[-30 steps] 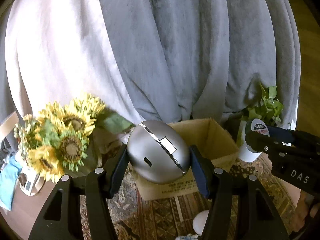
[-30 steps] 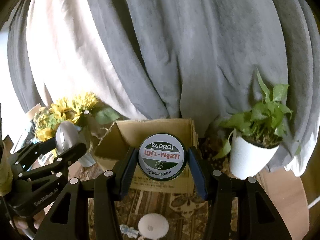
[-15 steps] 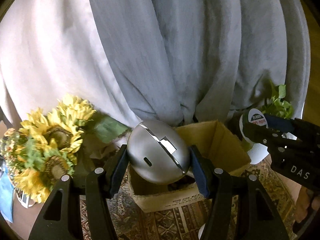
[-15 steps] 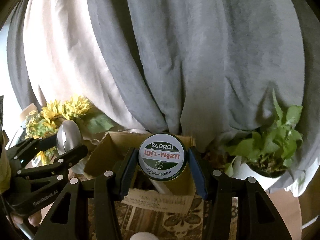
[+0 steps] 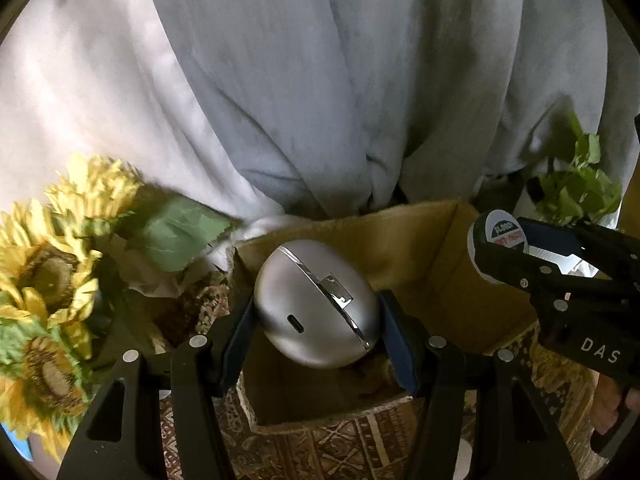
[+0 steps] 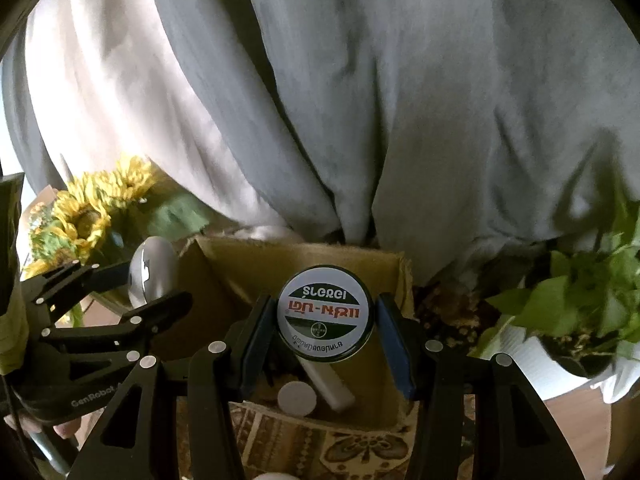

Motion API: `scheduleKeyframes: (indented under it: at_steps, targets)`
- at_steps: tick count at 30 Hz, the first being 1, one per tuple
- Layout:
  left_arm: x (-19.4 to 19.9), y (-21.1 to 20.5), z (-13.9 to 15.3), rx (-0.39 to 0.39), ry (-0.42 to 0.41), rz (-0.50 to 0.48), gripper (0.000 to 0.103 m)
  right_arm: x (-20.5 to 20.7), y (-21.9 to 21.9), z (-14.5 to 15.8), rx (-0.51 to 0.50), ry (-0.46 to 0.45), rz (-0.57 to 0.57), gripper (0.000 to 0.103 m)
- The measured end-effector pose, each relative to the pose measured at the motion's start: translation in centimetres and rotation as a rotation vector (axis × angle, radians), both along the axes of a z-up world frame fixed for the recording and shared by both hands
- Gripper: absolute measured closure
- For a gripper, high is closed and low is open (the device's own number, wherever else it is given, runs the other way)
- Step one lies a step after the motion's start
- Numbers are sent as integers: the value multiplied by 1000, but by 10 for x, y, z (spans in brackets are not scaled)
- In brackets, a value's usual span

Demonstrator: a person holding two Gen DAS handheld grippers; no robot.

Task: Organize rigid objects
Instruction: 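Lower into the box and open the left gripper while the right gripper opens, then withdraw both open grippers from the box back toward the rug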

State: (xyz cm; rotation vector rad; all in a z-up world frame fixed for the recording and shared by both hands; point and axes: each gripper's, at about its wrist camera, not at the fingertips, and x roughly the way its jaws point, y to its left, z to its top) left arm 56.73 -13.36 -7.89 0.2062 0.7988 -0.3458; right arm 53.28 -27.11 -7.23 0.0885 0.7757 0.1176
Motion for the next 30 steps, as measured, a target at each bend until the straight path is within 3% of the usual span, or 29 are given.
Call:
scheduleKeyframes:
  at_steps: [10, 16, 18, 30]
  targets:
    - [22, -3, -29, 19, 119, -21, 44, 24, 5, -30, 1, 109, 37, 50]
    - [27, -5, -36, 43, 142, -26, 40, 32, 1, -42, 10, 151, 42, 50]
    - [26, -6, -34, 58, 123, -16, 30, 34, 0, -43, 6, 148, 32, 46]
    - [-17, 6, 0, 62, -42, 37, 28, 12, -4, -27, 0, 83, -15, 40]
